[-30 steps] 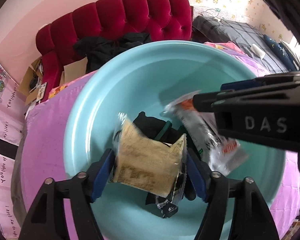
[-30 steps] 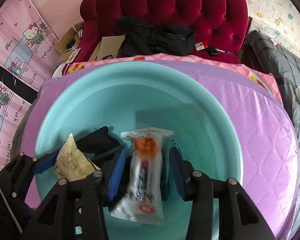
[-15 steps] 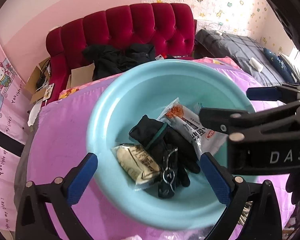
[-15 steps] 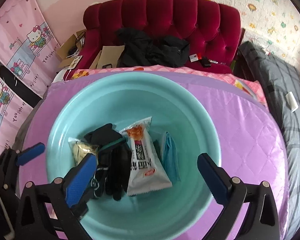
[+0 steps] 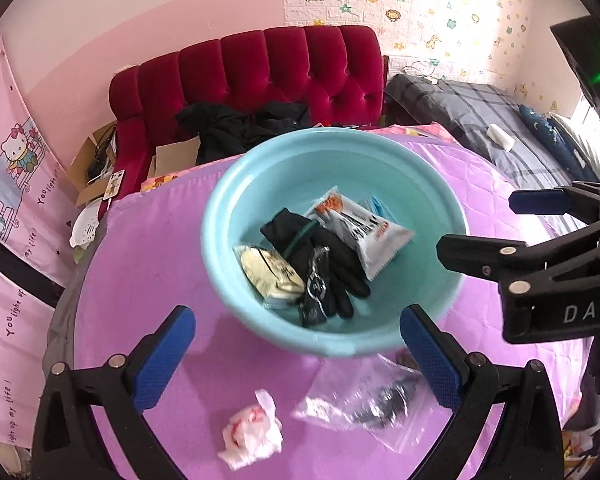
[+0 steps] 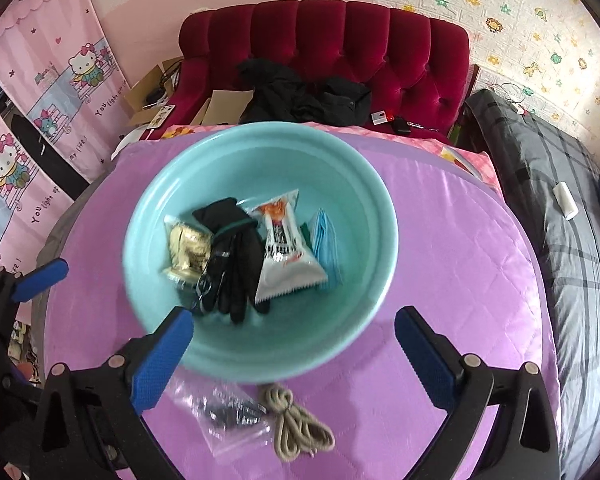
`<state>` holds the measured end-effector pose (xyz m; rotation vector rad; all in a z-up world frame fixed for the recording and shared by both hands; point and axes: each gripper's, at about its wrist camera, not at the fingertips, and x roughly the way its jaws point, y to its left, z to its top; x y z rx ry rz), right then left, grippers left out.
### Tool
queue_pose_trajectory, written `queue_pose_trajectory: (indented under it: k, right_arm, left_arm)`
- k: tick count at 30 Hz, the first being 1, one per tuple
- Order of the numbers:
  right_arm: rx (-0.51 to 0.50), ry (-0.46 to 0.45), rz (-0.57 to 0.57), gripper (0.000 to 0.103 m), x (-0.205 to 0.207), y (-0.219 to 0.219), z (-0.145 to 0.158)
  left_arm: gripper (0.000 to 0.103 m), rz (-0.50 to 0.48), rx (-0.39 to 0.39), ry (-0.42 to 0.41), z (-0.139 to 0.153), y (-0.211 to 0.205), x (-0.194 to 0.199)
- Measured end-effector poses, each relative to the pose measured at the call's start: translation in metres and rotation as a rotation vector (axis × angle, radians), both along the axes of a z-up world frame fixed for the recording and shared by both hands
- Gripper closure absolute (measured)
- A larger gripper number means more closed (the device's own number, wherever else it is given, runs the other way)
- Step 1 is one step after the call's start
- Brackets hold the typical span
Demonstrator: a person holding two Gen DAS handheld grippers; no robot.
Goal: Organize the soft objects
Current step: 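Move the left tool to the black earphone cable on the bed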
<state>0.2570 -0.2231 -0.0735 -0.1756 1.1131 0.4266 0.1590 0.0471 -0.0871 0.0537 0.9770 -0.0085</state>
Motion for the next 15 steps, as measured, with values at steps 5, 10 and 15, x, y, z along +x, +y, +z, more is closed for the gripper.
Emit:
queue_pose_trajectory:
  k: [5, 10, 15]
  right_arm:
    - [0.035, 0.045, -0.004, 0.000, -0.025, -0.017, 0.003]
    - [0.026, 0.023, 0.013, 0.000, -0.057, -0.031, 0.005]
    - [0.052, 0.037, 0.012, 0.000, -0.080, -0.044, 0.003]
  left_arm:
    - [0.000, -0.003, -0.004, -0.016, 0.002, -0.008, -0.030]
    - [0.000, -0.008, -0.014, -0.001, -0.004, -0.015, -0.056]
    - [0.000, -0.016, -0.015, 0.015, -0.012, -0.023, -0.081]
